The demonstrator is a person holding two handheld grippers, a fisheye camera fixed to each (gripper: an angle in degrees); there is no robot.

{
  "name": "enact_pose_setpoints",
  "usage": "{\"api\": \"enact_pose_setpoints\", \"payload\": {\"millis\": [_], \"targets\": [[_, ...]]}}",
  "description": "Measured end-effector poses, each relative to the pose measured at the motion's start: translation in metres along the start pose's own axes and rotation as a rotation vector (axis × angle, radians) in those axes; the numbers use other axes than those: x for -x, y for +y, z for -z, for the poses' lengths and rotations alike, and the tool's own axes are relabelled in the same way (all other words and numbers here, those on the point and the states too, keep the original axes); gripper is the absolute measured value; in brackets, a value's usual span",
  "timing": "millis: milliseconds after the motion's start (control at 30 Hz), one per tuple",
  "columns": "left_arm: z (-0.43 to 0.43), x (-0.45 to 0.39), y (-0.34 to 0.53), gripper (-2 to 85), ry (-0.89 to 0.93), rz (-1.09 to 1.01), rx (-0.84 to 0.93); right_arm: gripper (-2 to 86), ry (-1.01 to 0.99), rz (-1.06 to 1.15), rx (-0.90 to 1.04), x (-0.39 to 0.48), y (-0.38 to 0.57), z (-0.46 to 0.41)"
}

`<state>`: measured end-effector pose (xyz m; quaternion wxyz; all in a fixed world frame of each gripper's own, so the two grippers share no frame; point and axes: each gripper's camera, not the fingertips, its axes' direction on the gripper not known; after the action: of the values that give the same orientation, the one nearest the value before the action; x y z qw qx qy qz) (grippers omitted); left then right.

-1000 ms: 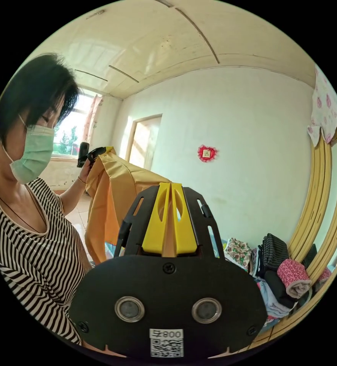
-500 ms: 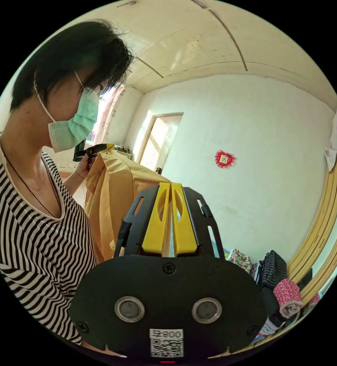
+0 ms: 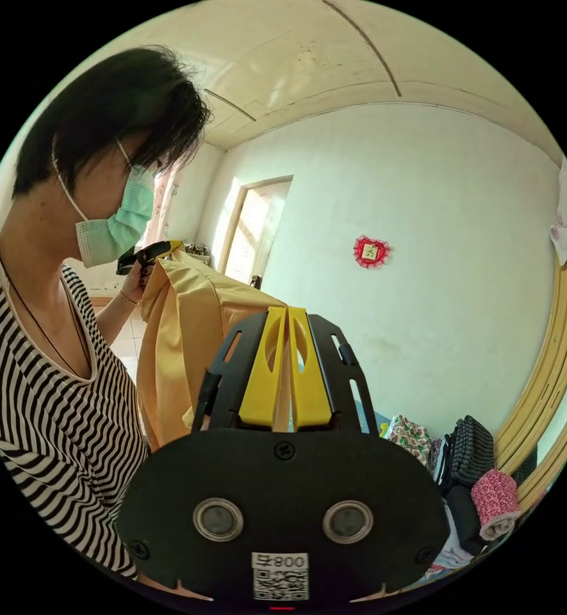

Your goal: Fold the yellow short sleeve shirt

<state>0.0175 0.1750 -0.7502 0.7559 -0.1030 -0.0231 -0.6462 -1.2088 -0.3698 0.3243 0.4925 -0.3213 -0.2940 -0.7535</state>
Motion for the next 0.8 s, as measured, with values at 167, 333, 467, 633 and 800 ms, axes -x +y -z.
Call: {"api": "enact_pose_setpoints", "payload": {"millis": [167,333,467,633,800], "targets": [[-0.086,0.058,0.037,0.5,-0.013,0.041,0.049,0.3,-0.037,-0.043,0.035,-0.029,0.067,-0.100],[-0.195,0.137,0.084,0.5,-0.045,0.106,0.150,0.4,-0.056,-0.099,0.126,-0.074,0.142,-0.227],[-0.309,0.227,0.154,0.6,-0.108,0.225,0.256,0.4,-0.072,-0.159,0.267,-0.121,0.233,-0.377],[-0.445,0.323,0.266,1.1,-0.195,0.367,0.427,0.4,-0.100,-0.264,0.484,-0.170,0.376,-0.567],[-0.568,0.407,0.408,3.4,-0.180,0.600,0.624,0.5,-0.168,-0.481,0.687,-0.209,0.559,-0.741]]}}
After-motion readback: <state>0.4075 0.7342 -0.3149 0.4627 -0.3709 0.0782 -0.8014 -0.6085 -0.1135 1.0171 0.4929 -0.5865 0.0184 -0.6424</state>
